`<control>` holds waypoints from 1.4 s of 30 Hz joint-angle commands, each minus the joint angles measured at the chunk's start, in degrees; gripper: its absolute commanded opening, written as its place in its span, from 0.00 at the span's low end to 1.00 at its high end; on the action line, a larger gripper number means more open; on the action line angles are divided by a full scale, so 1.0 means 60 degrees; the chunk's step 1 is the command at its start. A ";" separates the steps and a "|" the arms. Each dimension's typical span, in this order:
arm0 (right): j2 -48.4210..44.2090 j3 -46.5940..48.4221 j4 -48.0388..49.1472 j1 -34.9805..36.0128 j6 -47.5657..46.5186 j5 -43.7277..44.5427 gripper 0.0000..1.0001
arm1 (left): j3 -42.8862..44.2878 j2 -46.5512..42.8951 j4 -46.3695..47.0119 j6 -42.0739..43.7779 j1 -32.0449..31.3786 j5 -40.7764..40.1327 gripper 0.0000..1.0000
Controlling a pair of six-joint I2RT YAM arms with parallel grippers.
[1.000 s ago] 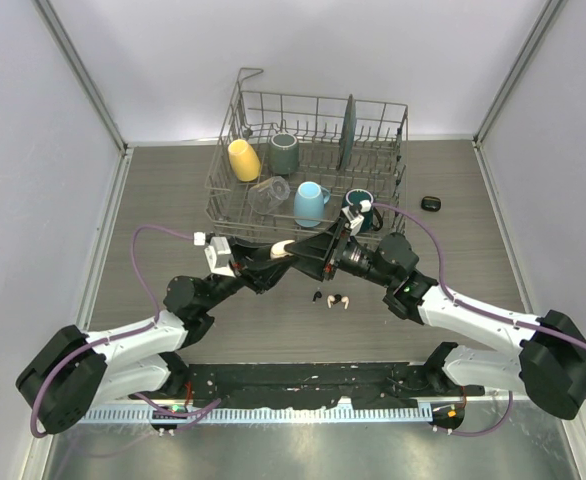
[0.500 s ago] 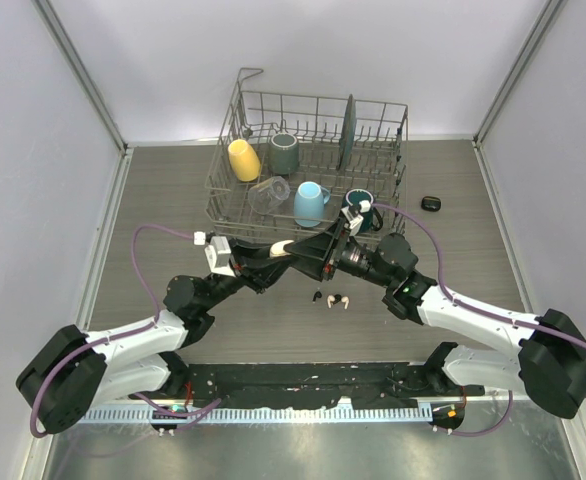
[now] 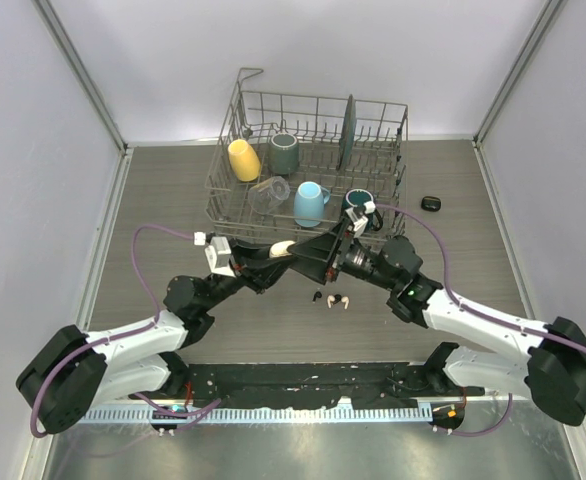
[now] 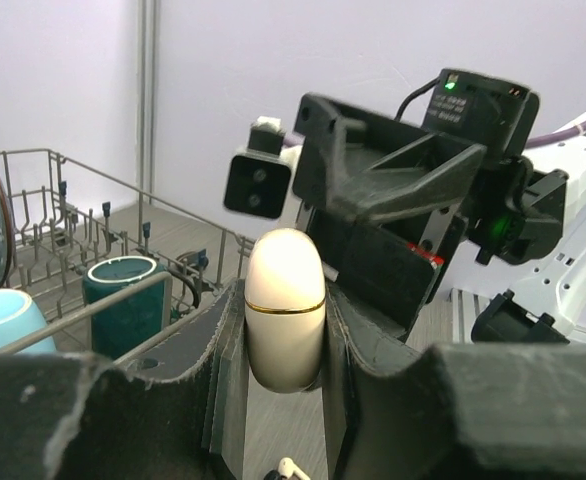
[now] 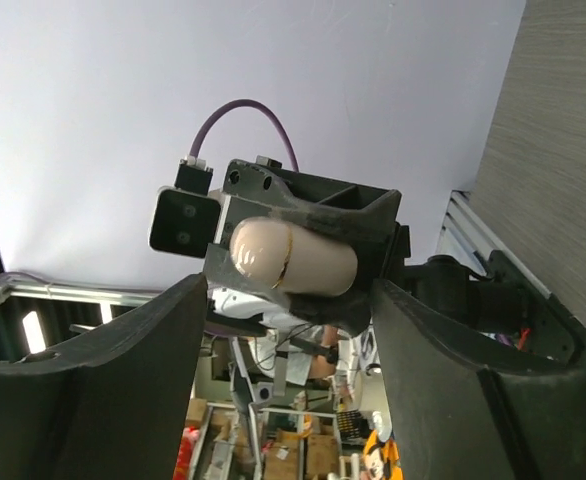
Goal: Insert the wireless bluetooth earbuds into the charging case
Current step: Open the charging case.
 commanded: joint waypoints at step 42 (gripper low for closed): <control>-0.0711 0.3469 -0.6921 0.0361 -0.5277 0.1249 0.66 | 0.0115 -0.1043 0.1129 -0.0124 0.0008 0.1792 0.00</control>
